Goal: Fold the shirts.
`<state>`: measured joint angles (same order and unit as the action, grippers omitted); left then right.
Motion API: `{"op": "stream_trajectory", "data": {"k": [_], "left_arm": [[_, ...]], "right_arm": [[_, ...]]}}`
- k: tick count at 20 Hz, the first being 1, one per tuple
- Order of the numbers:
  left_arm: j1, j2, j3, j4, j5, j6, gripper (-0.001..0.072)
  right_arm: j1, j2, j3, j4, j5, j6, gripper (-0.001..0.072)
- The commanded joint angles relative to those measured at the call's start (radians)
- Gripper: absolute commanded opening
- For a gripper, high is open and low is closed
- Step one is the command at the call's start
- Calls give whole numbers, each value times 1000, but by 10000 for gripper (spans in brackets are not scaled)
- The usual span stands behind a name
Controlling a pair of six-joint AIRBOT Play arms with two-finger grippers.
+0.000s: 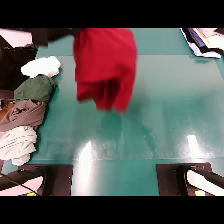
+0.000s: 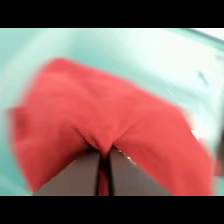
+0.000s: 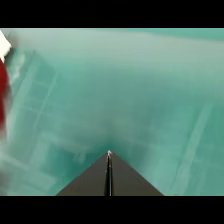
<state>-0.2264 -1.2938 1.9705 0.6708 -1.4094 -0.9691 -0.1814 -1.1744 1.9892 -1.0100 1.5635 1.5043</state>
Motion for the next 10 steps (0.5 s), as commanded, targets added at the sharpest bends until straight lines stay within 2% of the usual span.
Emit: {"op": "stream_trajectory", "data": {"k": [1, 4, 7, 9, 10], "left_arm": [[-94, 36, -162, 64, -48, 18, 21], [-158, -29, -371, 70, 103, 17, 22], [-159, -132, -417, 63, 222, -46, 44], [-116, -153, -413, 65, 244, -111, 584], [-74, -151, -409, 63, 223, -141, 616]], "right_arm": [[1, 0, 55, 19, 47, 7, 19], [1, 16, -10, 79, 63, 7, 19], [1, 51, -114, 83, 40, 6, 19], [1, 77, -179, 83, 24, 6, 18], [1, 88, -207, 83, 16, 6, 18]]}}
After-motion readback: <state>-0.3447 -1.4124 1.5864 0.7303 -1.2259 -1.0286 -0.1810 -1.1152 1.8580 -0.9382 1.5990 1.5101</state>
